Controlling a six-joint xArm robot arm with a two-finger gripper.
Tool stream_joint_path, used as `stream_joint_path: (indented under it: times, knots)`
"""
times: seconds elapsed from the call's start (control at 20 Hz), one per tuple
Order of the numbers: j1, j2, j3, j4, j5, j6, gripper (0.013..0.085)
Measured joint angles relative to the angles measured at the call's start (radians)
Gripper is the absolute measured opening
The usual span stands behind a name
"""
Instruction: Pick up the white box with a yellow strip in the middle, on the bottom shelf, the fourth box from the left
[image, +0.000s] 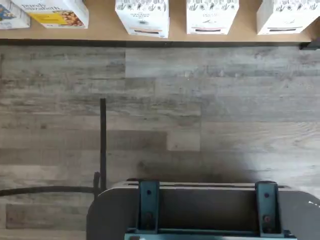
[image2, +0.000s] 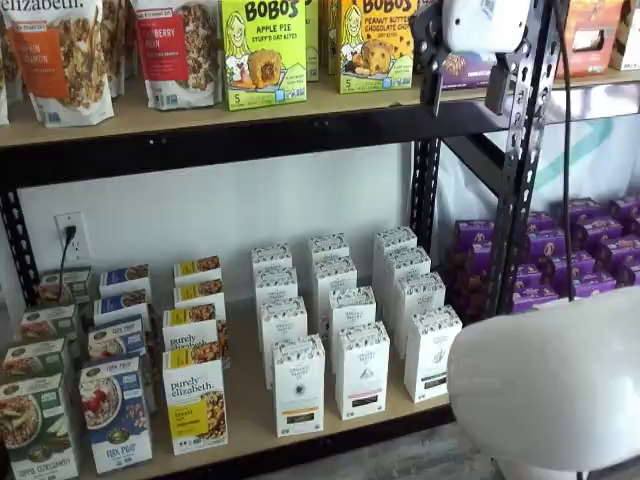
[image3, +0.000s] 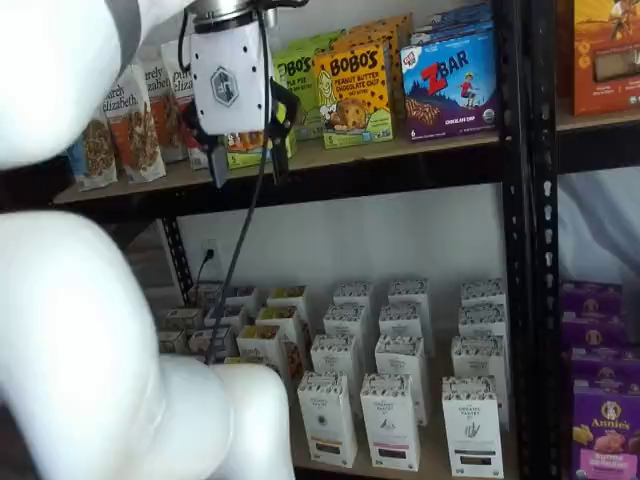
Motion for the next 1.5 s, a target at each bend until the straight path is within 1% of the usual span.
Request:
stream_joint_path:
  times: [0.1,0.35,0.6,0.7,0.8,1.0,1.2,1.35,1.5]
  knots:
    - [0.016,0.006,0.010,-0.021,-0.016,0.009,0.0850]
    - [0.025,0.026,0.041,-0.045,-0.066,0.012,0.0850]
    - [0.010,0.042,0.074,-0.040,-0.128,-0.003,0.0850]
    - [0.013,0.050,0.083,-0.049,-0.147,-0.003,0.0850]
    - [0.025,0.059,0.094,-0.072,-0.171,0.006,0.0850]
    - [0.028,0.072,0.118,-0.070,-0.217,0.009,0.0850]
    - [0.046,0.091,0.148,-0.066,-0.262,0.028,0.0850]
    - [0.075,0.108,0.179,-0.061,-0.300,0.055,0.0850]
    - [0.104,0.102,0.232,-0.055,-0.380,0.083,0.0850]
